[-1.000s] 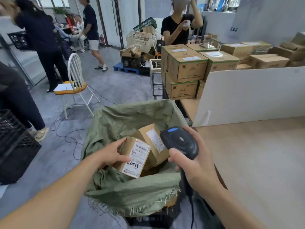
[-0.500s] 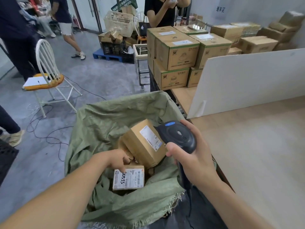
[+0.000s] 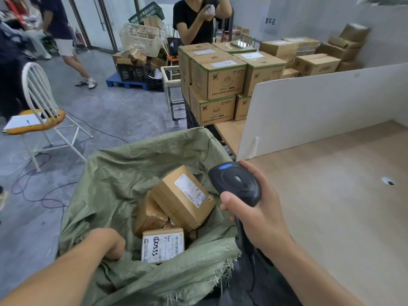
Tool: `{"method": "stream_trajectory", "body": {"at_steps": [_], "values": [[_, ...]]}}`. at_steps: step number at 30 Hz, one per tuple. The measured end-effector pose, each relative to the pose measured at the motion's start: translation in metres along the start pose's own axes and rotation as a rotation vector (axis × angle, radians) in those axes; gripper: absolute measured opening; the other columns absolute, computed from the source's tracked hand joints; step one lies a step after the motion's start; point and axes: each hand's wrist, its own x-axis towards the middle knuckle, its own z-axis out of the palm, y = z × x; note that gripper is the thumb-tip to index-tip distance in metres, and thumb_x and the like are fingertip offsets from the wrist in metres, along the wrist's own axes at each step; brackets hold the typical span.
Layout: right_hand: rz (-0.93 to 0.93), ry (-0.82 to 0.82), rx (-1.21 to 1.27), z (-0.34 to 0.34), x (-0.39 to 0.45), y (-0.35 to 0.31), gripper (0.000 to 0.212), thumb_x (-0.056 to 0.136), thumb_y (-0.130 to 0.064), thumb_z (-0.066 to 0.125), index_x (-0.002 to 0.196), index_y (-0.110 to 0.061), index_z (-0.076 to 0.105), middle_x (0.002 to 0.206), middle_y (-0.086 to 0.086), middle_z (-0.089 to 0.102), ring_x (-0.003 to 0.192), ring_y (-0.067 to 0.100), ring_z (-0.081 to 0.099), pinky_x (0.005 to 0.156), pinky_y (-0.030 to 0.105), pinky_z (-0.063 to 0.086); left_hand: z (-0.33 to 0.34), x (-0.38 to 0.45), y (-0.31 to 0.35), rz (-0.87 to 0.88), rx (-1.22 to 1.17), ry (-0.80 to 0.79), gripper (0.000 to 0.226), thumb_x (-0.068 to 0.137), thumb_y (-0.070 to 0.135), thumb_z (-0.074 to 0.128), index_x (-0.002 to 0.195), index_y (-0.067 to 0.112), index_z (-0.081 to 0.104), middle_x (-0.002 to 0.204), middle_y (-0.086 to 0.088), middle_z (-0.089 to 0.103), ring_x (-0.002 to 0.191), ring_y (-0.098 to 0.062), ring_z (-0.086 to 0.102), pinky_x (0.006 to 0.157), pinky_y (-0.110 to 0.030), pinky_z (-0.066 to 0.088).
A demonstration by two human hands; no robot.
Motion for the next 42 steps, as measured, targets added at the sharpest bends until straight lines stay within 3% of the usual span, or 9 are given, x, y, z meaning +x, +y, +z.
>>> {"method": "stream_trajectory", "body": {"at_steps": [6,9,13,18,23,25,30,38,42], "values": [[0.0,-0.023,-0.004,0.004,-0.005,0.001,0.071,0.061,-0.042,0.086,0.124,-0.054,0.056,0.115,0.003,0.073,0.095,0.027,0.075,0.078,0.036,0.054,-0.015,-0.011,0.0,0.023,-0.19,0.149,0.045,0.099,0.03,0.046,0.133,0.006,0.061,0.139,-0.011,0.061,0.124,-0.027,0.06,0.1,-0.032,0.047],[-0.01,-0.034,0.003,0.004,-0.008,-0.001,0.07,0.062,-0.041,0.086,0.124,-0.054,0.056,0.112,0.004,0.074,0.094,0.027,0.075,0.077,0.036,0.054,-0.035,-0.013,0.01,0.06,-0.271,0.274,0.037,0.088,0.04,0.051,0.106,0.013,0.069,0.115,-0.005,0.071,0.105,-0.025,0.067,0.088,-0.033,0.053],[-0.022,-0.045,0.005,-0.004,-0.017,-0.004,0.072,0.064,-0.041,0.086,0.128,-0.049,0.056,0.11,0.005,0.074,0.092,0.025,0.074,0.076,0.034,0.054,-0.058,-0.029,0.039,0.073,-0.284,0.403,0.025,0.09,0.039,0.052,0.077,0.018,0.057,0.084,0.003,0.063,0.086,-0.021,0.063,0.065,-0.03,0.043],[-0.046,-0.037,0.017,-0.027,-0.037,-0.012,0.078,0.063,-0.042,0.084,0.135,-0.041,0.054,0.119,-0.004,0.073,0.094,0.024,0.076,0.074,0.031,0.053,-0.071,-0.052,0.07,0.085,-0.319,0.501,0.03,0.09,0.048,0.054,0.094,0.021,0.066,0.094,0.006,0.067,0.09,-0.018,0.063,0.073,-0.033,0.047],[-0.082,-0.001,0.02,-0.072,-0.074,-0.021,0.082,0.063,-0.039,0.083,0.138,-0.036,0.052,0.115,0.0,0.074,0.093,0.021,0.075,0.077,0.031,0.056,-0.081,-0.1,0.119,0.109,-0.338,0.678,0.026,0.095,0.047,0.048,0.089,0.026,0.062,0.097,0.006,0.067,0.09,-0.016,0.062,0.063,-0.03,0.041],[-0.099,0.023,0.011,-0.098,-0.095,-0.024,0.081,0.063,-0.04,0.083,0.138,-0.037,0.052,0.112,0.0,0.075,0.092,0.02,0.076,0.074,0.031,0.055,-0.085,-0.125,0.15,0.142,-0.348,0.741,0.027,0.098,0.049,0.045,0.1,0.028,0.061,0.111,0.004,0.066,0.1,-0.019,0.061,0.065,-0.03,0.041],[-0.122,0.162,-0.007,-0.184,-0.165,-0.034,0.084,0.06,-0.041,0.083,0.138,-0.033,0.054,0.114,-0.003,0.075,0.1,0.018,0.075,0.081,0.03,0.059,-0.088,-0.189,0.251,0.308,-0.399,0.921,0.058,0.097,0.061,0.045,0.145,0.027,0.05,0.146,0.002,0.053,0.13,-0.023,0.052,0.096,-0.041,0.048],[-0.121,0.445,-0.028,-0.331,-0.286,-0.05,0.072,0.057,-0.039,0.081,0.125,-0.041,0.059,0.112,-0.007,0.074,0.087,0.022,0.075,0.067,0.019,0.053,-0.086,-0.279,0.45,0.613,-0.378,1.03,0.068,0.097,0.066,0.044,0.15,0.023,0.045,0.151,-0.001,0.05,0.138,-0.025,0.047,0.106,-0.039,0.043],[-0.116,0.628,-0.064,-0.392,-0.334,-0.054,0.079,0.054,-0.043,0.082,0.128,-0.039,0.058,0.115,-0.004,0.074,0.092,0.027,0.075,0.07,0.031,0.054,-0.082,-0.313,0.539,0.759,-0.333,1.065,0.066,0.096,0.065,0.047,0.148,0.025,0.047,0.152,0.004,0.049,0.137,-0.022,0.047,0.106,-0.036,0.042]]}}
